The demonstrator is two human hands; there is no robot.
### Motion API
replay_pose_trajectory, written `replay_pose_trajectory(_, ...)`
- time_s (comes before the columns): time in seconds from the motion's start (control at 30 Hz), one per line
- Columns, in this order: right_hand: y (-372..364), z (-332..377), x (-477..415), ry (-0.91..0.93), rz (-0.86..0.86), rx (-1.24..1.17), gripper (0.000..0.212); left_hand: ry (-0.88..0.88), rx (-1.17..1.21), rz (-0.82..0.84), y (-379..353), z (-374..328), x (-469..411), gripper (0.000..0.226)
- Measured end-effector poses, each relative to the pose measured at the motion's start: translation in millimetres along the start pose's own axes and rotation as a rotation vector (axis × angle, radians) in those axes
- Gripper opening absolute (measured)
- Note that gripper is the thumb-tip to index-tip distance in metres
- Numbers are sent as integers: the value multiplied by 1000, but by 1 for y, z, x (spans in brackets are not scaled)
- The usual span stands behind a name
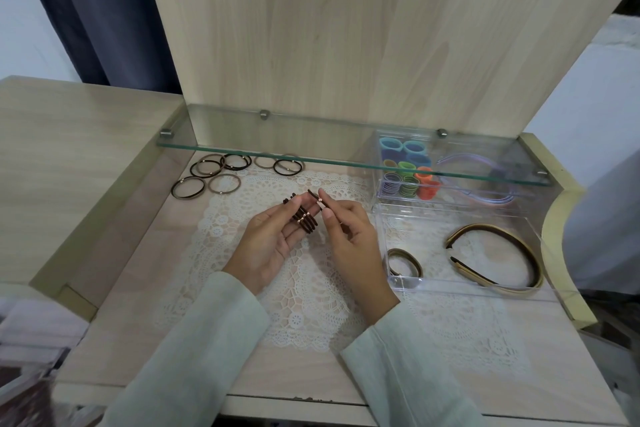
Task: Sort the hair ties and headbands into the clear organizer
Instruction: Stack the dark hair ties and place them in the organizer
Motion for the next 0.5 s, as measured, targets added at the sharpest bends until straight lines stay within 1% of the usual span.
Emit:
replay_pose_trajectory(0.1,-5,0,0,21,49,6,33,9,-6,20,-1,1,-1,36)
replay_pose_trajectory(0.2,-8,-2,-1,50,74,46,35,17,1,34,0,3,-2,38)
replay_pose_trajectory(0.5,-9,-8,-1,53,60,77,36,14,45,52,0,1,-2,30)
Point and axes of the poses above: each hand's wrist, its own x-axis away from the middle knuckle, its own y-axis out of the back of the hand, z = x × y, the point moved 10 cm from there along -x, towards the middle knuckle
